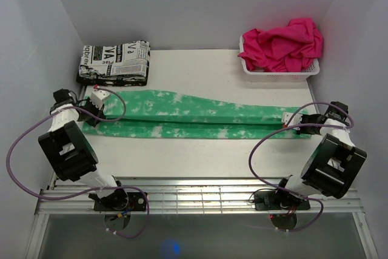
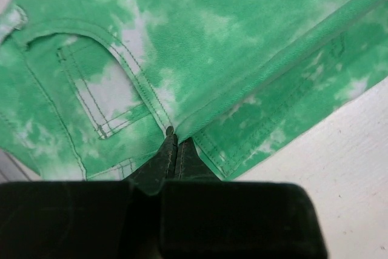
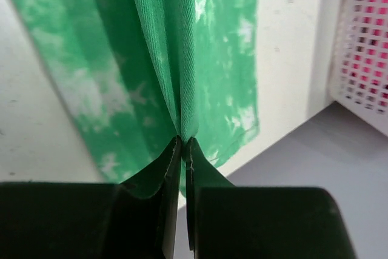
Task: Fold and stack the trousers
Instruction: Fold the trousers
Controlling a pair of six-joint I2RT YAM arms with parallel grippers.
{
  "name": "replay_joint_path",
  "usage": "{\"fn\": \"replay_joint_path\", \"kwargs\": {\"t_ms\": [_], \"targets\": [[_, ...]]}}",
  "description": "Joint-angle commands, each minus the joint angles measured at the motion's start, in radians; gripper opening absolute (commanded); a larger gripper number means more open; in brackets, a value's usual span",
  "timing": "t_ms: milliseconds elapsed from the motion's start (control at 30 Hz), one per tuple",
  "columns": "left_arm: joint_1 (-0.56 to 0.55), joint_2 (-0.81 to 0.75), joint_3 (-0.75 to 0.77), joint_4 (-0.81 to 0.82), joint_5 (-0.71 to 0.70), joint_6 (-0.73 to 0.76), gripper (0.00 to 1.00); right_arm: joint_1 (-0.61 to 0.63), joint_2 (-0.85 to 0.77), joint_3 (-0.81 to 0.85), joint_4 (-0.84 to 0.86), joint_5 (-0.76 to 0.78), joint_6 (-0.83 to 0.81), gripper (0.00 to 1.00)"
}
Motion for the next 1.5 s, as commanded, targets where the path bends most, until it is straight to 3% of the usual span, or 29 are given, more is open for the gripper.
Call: {"fn": "replay_joint_path", "kwargs": {"t_ms": [0, 300, 333, 367, 467, 567, 633, 733, 767, 833, 867, 900, 967, 1033, 1067, 1100, 1167, 1233, 1367, 1467], "targets": [[0.056, 0.013, -0.037, 0.096, -0.145, 0.069, 0.0, -0.049, -0.034, -0.072, 0.219, 0.141, -0.23, 0.08], [0.056, 0.134, -0.133, 0.123, -0.248, 0.071, 0.0, -0.045, 0.004, -0.225, 0.382, 0.212, -0.281, 0.08], [0.056, 0.137, -0.13, 0.123, -0.247, 0.065, 0.0, -0.04, 0.006, -0.226, 0.381, 0.235, -0.282, 0.11], [0.056, 0.136, -0.121, 0.114, -0.238, 0.057, 0.0, -0.037, 0.006, -0.225, 0.382, 0.249, -0.273, 0.34], [0.056, 0.113, -0.098, 0.058, -0.179, 0.051, 0.0, -0.035, 0.009, -0.133, 0.234, 0.235, -0.177, 0.74], [0.056, 0.074, -0.077, -0.021, -0.121, 0.065, 0.0, -0.008, 0.035, 0.083, 0.021, 0.203, -0.017, 0.88], [0.053, 0.057, -0.072, -0.062, -0.101, 0.072, 0.0, 0.053, 0.044, 0.249, -0.088, 0.157, 0.087, 0.91], [0.044, 0.024, -0.092, -0.119, -0.084, 0.057, 0.0, 0.197, 0.058, 0.43, -0.277, 0.086, 0.337, 0.88], [0.039, 0.005, -0.104, -0.121, -0.084, 0.049, 0.0, 0.246, 0.062, 0.458, -0.297, 0.076, 0.497, 0.81], [0.031, -0.019, -0.159, -0.124, -0.086, 0.039, 0.0, 0.394, 0.075, 0.519, -0.328, 0.048, 0.665, 0.71], [0.025, -0.032, -0.181, -0.124, -0.089, 0.034, 0.0, 0.441, 0.076, 0.532, -0.328, 0.024, 0.749, 0.61], [0.012, -0.06, -0.204, -0.124, -0.093, 0.032, 0.0, 0.531, 0.081, 0.541, -0.322, -0.016, 0.905, 0.58], [-0.01, -0.09, -0.27, -0.098, -0.102, -0.004, 0.0, 0.638, 0.087, 0.552, -0.287, -0.059, 1.039, 0.51], [-0.021, -0.111, -0.293, -0.087, -0.098, -0.044, 0.0, 0.757, 0.087, 0.542, -0.198, -0.098, 1.22, 0.5], [-0.031, -0.11, -0.29, -0.081, -0.09, -0.075, 0.0, 0.794, 0.084, 0.509, -0.146, -0.113, 1.288, 0.39], [-0.038, -0.089, -0.278, -0.081, -0.067, -0.154, 0.0, 0.86, 0.081, 0.481, -0.076, -0.118, 1.454, 0.34], [-0.06, -0.052, -0.226, -0.096, -0.038, -0.236, 0.0, 0.9, 0.117, 0.431, 0.117, -0.096, 1.636, 0.25], [-0.087, 0.011, -0.19, -0.113, -0.017, -0.323, 0.0, 0.907, 0.179, 0.446, 0.173, -0.127, 1.853, 0.22], [-0.177, 0.08, -0.149, -0.088, -0.041, -0.405, 0.0, 0.916, 0.352, 0.527, 0.16, -0.214, 2.02, 0.11], [-0.208, 0.119, -0.129, -0.056, -0.044, -0.451, 0.0, 0.957, 0.368, 0.486, 0.248, -0.19, 2.075, 0.08]]}}
